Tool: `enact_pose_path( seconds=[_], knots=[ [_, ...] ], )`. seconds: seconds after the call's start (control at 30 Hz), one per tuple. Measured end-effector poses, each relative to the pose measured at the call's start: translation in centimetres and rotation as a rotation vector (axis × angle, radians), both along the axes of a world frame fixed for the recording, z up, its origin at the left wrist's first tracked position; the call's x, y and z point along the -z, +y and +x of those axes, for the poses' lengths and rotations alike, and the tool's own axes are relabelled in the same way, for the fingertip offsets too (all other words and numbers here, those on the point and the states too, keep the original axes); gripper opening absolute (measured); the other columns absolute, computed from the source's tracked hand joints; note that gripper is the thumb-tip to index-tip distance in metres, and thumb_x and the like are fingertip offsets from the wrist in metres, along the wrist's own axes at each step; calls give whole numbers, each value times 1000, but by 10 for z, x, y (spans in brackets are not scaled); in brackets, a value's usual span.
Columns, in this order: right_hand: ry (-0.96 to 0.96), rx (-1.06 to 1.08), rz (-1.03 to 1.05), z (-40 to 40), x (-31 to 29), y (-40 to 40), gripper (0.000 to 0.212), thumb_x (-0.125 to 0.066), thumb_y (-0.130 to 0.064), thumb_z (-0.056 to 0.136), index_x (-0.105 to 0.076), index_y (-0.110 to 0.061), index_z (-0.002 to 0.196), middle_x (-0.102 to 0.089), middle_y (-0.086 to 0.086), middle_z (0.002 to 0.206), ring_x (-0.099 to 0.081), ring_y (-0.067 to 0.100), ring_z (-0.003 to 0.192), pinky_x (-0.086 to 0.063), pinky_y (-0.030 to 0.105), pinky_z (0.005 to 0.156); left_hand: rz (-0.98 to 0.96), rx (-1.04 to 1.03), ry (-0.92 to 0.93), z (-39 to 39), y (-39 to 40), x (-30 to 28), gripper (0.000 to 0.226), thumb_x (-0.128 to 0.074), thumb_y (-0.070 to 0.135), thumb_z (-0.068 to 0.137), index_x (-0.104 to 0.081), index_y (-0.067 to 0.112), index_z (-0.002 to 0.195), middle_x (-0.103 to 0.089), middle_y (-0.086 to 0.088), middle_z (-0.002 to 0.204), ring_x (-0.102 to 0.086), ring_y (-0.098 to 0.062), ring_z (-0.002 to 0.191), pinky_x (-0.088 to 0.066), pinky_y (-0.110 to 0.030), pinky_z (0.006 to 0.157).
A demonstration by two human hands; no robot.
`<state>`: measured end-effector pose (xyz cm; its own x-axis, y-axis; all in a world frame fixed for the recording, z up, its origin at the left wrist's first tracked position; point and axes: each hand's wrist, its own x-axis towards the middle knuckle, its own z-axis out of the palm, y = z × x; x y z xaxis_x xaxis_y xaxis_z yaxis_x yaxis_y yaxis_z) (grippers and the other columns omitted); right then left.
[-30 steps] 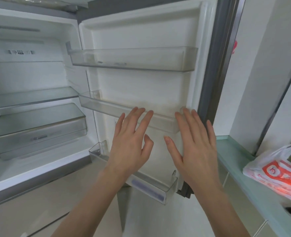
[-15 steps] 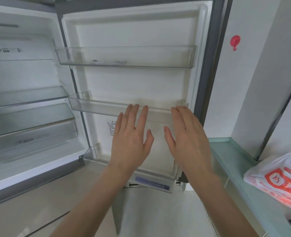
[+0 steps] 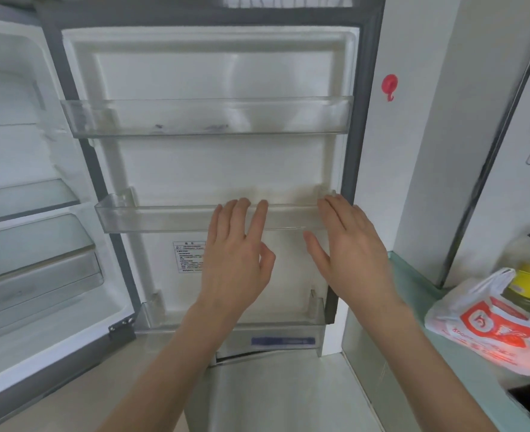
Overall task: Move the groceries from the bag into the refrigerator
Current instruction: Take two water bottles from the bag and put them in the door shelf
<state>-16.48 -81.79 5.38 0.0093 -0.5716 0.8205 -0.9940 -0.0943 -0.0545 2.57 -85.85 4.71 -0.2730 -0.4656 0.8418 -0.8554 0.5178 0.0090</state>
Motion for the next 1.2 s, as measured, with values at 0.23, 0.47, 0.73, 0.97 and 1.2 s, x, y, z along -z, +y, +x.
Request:
enact_pose_path(
  seconds=[0.23,0.47,0.73,0.97,1.2],
  knots=[
    [-10,39,12,9,11,8,60,-57,-32,104,-41,-3,154,-41,12,161,-35,26,152,-35,46,121,-53,89,69,6,-12,0,50,-57,18,91,-58,5,139,-55,-22,128,-50,-43,121,-42,-55,108],
    [37,93,194,10,12,21,80,-43,-56,105,-6,-18,166,-4,-3,174,1,11,160,-8,40,130,9,233,-8,1,-12,-4,54,-54,32,98,-53,5,144,-54,-18,140,-50,-37,134,-27,-55,123],
    [-77,291,170,-31,19,91,67,-49,-53,103,-39,-15,157,-41,1,162,-29,18,155,-27,45,124,51,679,79,-69,27,9,49,-54,29,101,-56,5,143,-58,-13,144,-51,-31,139,-38,-47,118],
    [-131,619,271,-97,52,145,63,-42,-58,102,-51,-16,149,-53,2,152,-45,22,146,-36,45,118,208,848,26,-152,39,43,50,-52,35,102,-54,7,144,-58,-9,144,-55,-28,134,-45,-43,112],
    [-173,730,272,-166,73,167,52,-45,-57,101,-62,-22,135,-65,-4,136,-58,23,129,-41,39,112,208,861,-101,-238,33,71,41,-53,35,99,-59,10,132,-64,-5,125,-57,-26,114,-43,-36,100]
  ],
)
